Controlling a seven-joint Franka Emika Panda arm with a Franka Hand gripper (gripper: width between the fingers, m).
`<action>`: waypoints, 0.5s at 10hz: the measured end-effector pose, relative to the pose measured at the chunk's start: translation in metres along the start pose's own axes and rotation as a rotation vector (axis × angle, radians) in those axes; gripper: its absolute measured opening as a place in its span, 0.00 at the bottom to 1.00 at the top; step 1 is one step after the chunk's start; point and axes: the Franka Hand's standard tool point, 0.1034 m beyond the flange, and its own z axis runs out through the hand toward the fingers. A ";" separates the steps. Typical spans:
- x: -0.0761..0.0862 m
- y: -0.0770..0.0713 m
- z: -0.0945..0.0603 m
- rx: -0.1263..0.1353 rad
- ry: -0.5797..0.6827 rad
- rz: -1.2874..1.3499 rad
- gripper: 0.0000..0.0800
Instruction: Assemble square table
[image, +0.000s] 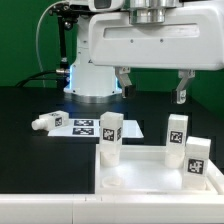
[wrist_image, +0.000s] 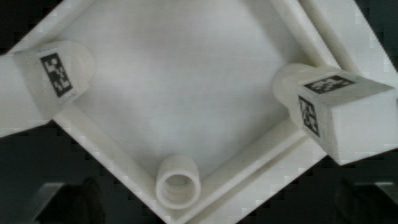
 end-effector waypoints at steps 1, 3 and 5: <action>-0.006 0.015 -0.002 0.018 -0.008 -0.002 0.81; -0.028 0.060 -0.015 0.025 -0.042 0.021 0.81; -0.030 0.063 -0.014 0.022 -0.046 0.049 0.81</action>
Offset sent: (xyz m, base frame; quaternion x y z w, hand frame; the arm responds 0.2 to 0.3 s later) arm -0.0509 -0.0260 0.0112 -0.0122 0.0119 0.0946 0.9954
